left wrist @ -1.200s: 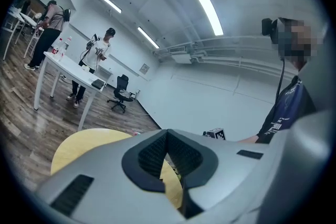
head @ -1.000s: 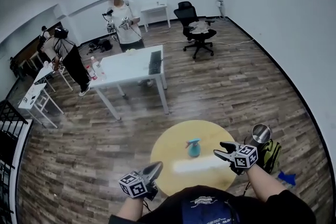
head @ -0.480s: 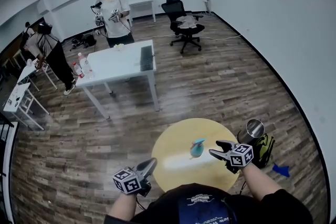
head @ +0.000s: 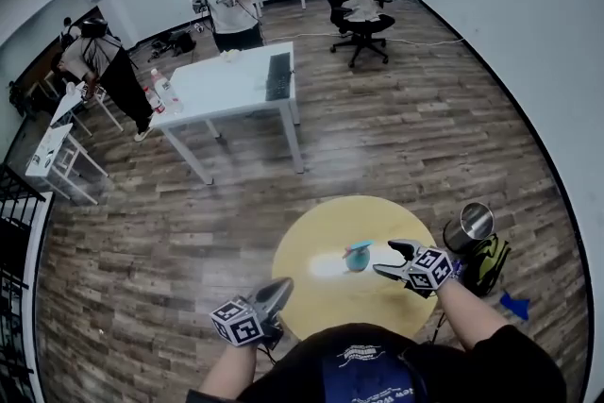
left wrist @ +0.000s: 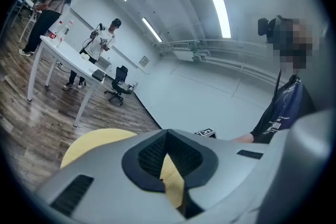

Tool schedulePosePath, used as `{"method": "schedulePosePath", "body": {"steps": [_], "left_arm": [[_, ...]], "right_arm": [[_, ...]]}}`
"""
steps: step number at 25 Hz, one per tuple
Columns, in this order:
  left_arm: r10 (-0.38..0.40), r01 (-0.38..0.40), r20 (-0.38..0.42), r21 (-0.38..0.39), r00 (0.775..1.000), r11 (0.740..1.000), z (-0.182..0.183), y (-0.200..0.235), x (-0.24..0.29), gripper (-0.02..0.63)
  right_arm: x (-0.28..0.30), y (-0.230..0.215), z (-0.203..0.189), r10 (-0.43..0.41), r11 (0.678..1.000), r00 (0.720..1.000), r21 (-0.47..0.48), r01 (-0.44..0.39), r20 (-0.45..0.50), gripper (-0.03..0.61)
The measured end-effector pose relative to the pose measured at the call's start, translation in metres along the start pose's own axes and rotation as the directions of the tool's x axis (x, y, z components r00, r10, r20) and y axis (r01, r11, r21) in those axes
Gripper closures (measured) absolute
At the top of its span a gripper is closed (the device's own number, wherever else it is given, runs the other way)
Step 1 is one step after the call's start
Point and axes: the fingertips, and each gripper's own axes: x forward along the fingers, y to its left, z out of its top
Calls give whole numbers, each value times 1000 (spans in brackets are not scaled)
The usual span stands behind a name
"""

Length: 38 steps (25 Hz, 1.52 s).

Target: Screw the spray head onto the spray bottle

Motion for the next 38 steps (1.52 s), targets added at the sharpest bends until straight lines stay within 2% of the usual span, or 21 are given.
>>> {"method": "schedulePosePath", "body": {"steps": [4, 7, 11, 15, 17, 26, 33, 35, 38], "left_arm": [[46, -46, -11, -16, 999, 999, -14, 12, -7, 606], [64, -65, -22, -33, 998, 997, -21, 18, -11, 606], [74, -76, -46, -53, 996, 996, -26, 27, -13, 606], [83, -88, -72, -62, 994, 994, -42, 45, -19, 606], [92, -98, -85, -62, 992, 993, -44, 54, -20, 606], [107, -117, -119, -74, 987, 990, -45, 89, -27, 606], [132, -144, -128, -93, 983, 985, -42, 102, -26, 606], [137, -150, -132, -98, 982, 984, -41, 105, -26, 606], [139, -153, -136, -102, 981, 983, -42, 106, -25, 606]], "right_arm": [[33, -2, -25, 36, 995, 996, -95, -44, -79, 156], [56, -10, -48, 23, 986, 989, -161, -47, -148, 127], [86, -35, -75, -36, 980, 981, -198, -3, -191, 70], [115, -56, -100, -88, 976, 977, -214, 46, -192, 67], [130, -65, -106, -103, 974, 979, -216, 64, -176, 40], [182, -76, -128, -136, 974, 978, -203, 103, -157, 40], [193, -97, -130, -177, 965, 978, -217, 149, -115, 51], [195, -100, -130, -174, 960, 978, -240, 143, -115, 69], [194, -101, -132, -159, 959, 980, -256, 123, -122, 140]]}}
